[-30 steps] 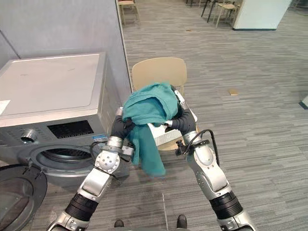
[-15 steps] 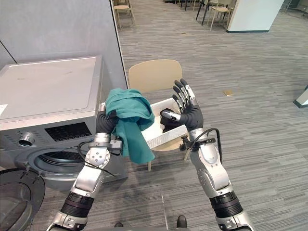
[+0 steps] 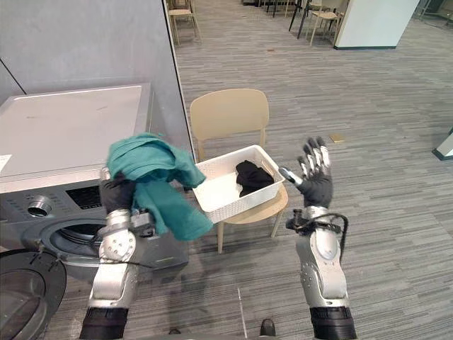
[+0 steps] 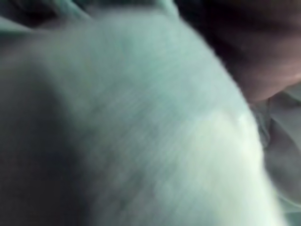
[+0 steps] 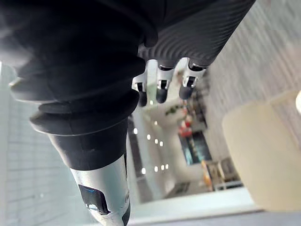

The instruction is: Pick up the laundry basket with both hands and put the clothes into the washing machine.

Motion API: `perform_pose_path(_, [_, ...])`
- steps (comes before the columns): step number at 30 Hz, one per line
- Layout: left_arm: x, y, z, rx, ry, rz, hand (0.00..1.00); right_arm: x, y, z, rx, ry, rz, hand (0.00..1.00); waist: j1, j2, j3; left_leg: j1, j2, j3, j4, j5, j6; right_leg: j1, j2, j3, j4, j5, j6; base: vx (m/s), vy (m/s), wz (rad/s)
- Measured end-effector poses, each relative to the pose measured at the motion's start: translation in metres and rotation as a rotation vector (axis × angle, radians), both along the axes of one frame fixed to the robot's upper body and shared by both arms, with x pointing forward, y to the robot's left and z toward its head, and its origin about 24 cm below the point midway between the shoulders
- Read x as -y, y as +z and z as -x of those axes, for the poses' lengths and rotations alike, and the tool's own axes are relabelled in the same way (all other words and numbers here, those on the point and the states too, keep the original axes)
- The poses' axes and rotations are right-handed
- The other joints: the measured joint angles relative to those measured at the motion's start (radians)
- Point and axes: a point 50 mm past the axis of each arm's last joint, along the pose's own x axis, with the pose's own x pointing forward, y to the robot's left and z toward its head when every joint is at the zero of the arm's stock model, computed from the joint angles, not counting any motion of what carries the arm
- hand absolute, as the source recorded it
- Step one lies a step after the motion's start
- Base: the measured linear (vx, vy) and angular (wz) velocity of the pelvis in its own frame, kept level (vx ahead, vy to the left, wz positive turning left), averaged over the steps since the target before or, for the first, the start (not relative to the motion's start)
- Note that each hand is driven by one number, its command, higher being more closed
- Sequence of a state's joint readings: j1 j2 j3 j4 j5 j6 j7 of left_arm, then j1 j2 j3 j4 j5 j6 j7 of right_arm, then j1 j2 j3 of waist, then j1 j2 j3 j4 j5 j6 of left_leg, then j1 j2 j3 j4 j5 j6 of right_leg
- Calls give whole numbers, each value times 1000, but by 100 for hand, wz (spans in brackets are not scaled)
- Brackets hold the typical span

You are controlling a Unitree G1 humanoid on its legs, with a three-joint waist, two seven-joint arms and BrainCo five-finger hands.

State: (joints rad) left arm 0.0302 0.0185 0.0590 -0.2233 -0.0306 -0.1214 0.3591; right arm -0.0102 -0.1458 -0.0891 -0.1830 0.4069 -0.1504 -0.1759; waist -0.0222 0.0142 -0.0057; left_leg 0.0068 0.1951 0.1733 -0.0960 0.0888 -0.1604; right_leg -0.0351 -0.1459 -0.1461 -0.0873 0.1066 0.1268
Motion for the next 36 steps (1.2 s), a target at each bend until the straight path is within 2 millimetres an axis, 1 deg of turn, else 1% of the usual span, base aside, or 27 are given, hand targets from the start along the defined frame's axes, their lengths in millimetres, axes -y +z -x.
perform_pose_path(3, [-14, -1, 11, 7, 93, 42, 100, 22, -6, 10, -26, -147, -17, 0, -1, 12, -5, -73, -1, -80, 1, 9, -8, -4, -2, -83, 0, -14, 5, -48, -10, 79])
perform_pose_path(4, [-18, 0, 14, 16, 123, 54, 100, 29, -6, 14, -33, -204, -7, 0, 6, 15, -5, -101, 0, -124, 1, 24, -1, -4, 0, -131, 4, -21, 3, 8, -11, 109])
perform_pose_path(6, [-23, -3, 24, 15, 175, 72, 100, 35, -4, 19, -29, -253, 2, 0, 14, 22, -1, -135, 7, -144, 2, 32, 25, -4, 2, -189, 43, -46, -7, 7, -14, 105])
perform_pose_path(7, [-29, -6, 32, 2, 207, 77, 100, 34, -2, 22, -19, -280, -3, 0, 21, 21, -1, -157, 16, -109, 20, 3, 112, -1, -2, -230, 82, -66, -18, -23, -16, 91])
perform_pose_path(9, [-36, -12, 40, -21, 246, 87, 100, 37, 4, 28, 9, -315, 4, 0, 30, 8, 5, -173, 38, -6, 82, -54, 265, 31, -15, -294, 106, -84, -24, 91, -32, 125])
perform_pose_path(10, [-38, -16, 43, -32, 259, 102, 100, 44, 8, 31, 22, -343, 16, 0, 44, 11, 12, -186, 57, 33, 136, -45, 310, 65, -21, -327, 134, -113, -17, 119, -28, 124])
perform_pose_path(11, [-39, -17, 46, -39, 263, 100, 100, 47, 9, 32, 25, -356, 21, 0, 45, 16, 16, -189, 64, 39, 162, -29, 331, 83, -26, -347, 159, -139, -12, 42, -18, 119])
perform_pose_path(12, [-40, -22, 52, -51, 270, 106, 100, 52, 9, 34, 25, -375, 24, 0, 42, 23, 22, -188, 68, 28, 186, -14, 303, 117, -40, -384, 207, -188, 0, 12, -7, 106])
perform_pose_path(14, [-42, -26, 59, -65, 281, 120, 100, 57, 11, 38, 35, -403, 23, 0, 38, 21, 29, -189, 65, 29, 181, -53, 185, 157, -57, -452, 212, -210, 14, 38, 4, 101])
perform_pose_path(15, [-42, -26, 59, -64, 277, 121, 100, 58, 11, 40, 37, -410, 20, 0, 37, 20, 30, -191, 65, 29, 187, -56, 157, 154, -68, -470, 202, -210, 14, 37, 76, 72])
perform_pose_path(17, [-39, -26, 59, -61, 252, 121, 100, 60, 9, 42, 34, -430, 3, 0, 43, 35, 44, -235, 69, 8, 295, -42, 135, 166, -71, -487, 207, -207, 25, 48, 104, 34])
perform_pose_path(18, [-39, -28, 60, -69, 247, 124, 100, 59, 7, 43, 28, -431, -6, 0, 37, 42, 50, -233, 68, -5, 306, -42, 54, 180, -69, -491, 206, -204, 35, 93, 105, 14])
perform_pose_path(19, [-39, -29, 61, -73, 235, 130, 100, 56, 3, 44, 17, -433, -32, 0, 36, 25, 62, -220, 40, -3, 315, -46, 50, 186, -96, -489, 207, -197, 45, 80, 150, 10])
perform_pose_path(21, [-37, -29, 60, -72, 222, 135, 100, 52, 0, 43, 14, -427, -54, 0, 39, 1, 81, -219, 3, 18, 328, -76, 61, 184, -144, -484, 233, -205, 37, 24, 169, 3])
perform_pose_path(23, [-34, -30, 57, -75, 189, 145, 100, 48, -2, 42, 0, -426, -54, 0, 35, -27, 132, -220, -44, 24, 362, -124, 94, 136, -234, -452, 393, -243, -47, 15, 208, 13])
perform_pose_path(24, [-33, -32, 56, -83, 180, 148, 100, 48, -4, 43, -7, -427, -56, 0, 31, -29, 141, -219, -56, 21, 366, -129, 102, 113, -255, -422, 455, -235, -79, -20, 226, 37])
perform_pose_path(25, [-29, -36, 55, -103, 157, 156, 100, 47, -6, 43, -22, -426, -60, 0, 15, -32, 155, -207, -70, 9, 361, -136, 113, 50, -271, -305, 581, -189, -149, 5, 235, 67])
perform_pose_path(26, [-27, -40, 53, -119, 145, 161, 100, 46, -10, 46, -42, -423, -62, 0, -3, -20, 166, -198, -78, -24, 341, -136, 115, 8, -223, -166, 646, -209, -120, 32, 169, 81])
perform_pose_path(27, [-26, -42, 52, -126, 143, 164, 100, 45, -12, 48, -52, -424, -64, 0, -12, -28, 167, -191, -76, -48, 327, -134, 118, 4, -181, -114, 657, -239, -78, 68, 53, 92])
perform_pose_path(28, [-26, -45, 50, -143, 141, 168, 100, 44, -17, 51, -70, -418, -67, 0, -17, -53, 165, -165, -91, -72, 281, -121, 137, -6, -93, -35, 653, -300, -47, 104, -62, 73])
perform_pose_path(29, [-24, -48, 49, -154, 136, 172, 100, 44, -17, 53, -71, -416, -65, 0, -19, -57, 164, -158, -97, -85, 268, -110, 143, -7, -56, -8, 641, -325, -52, 127, -63, 74])
perform_pose_path(30, [-18, -56, 47, -189, 111, 182, 100, 44, -14, 61, -63, -419, -53, 0, -20, -64, 163, -141, -112, -100, 250, -100, 147, -21, 15, 45, 619, -372, -50, 150, -80, 66])
perform_pose_path(31, [-8, -61, 45, -218, 69, 192, 100, 46, -10, 69, -50, -424, -31, 0, -26, -61, 164, -134, -129, -123, 246, -96, 151, -29, 71, 109, 575, -396, -54, 121, -79, 66])
perform_pose_path(32, [-3, -62, 43, -224, 43, 195, 100, 47, -8, 73, -45, -429, -19, 0, -33, -59, 164, -135, -138, -137, 247, -94, 149, -30, 93, 144, 545, -400, -63, 126, -83, 76])
perform_pose_path(33, [9, -63, 41, -229, -20, 199, 100, 50, -6, 81, -50, -446, -1, 0, -49, -65, 156, -143, -152, -163, 256, -93, 144, -1, 115, 196, 490, -412, -92, 131, -81, 79])
perform_pose_path(34, [18, -62, 39, -227, -71, 199, 100, 53, -7, 88, -63, -466, 11, 0, -53, -50, 153, -158, -162, -195, 259, -83, 128, 17, 125, 198, 459, -410, -105, 129, -75, 69])
perform_pose_path(36, [30, -60, 35, -220, -142, 198, 100, 56, -13, 95, -98, -489, 14, 0, -59, -41, 153, -160, -158, -217, 252, -68, 107, 34, 130, 155, 439, -407, -111, 96, -86, 54])
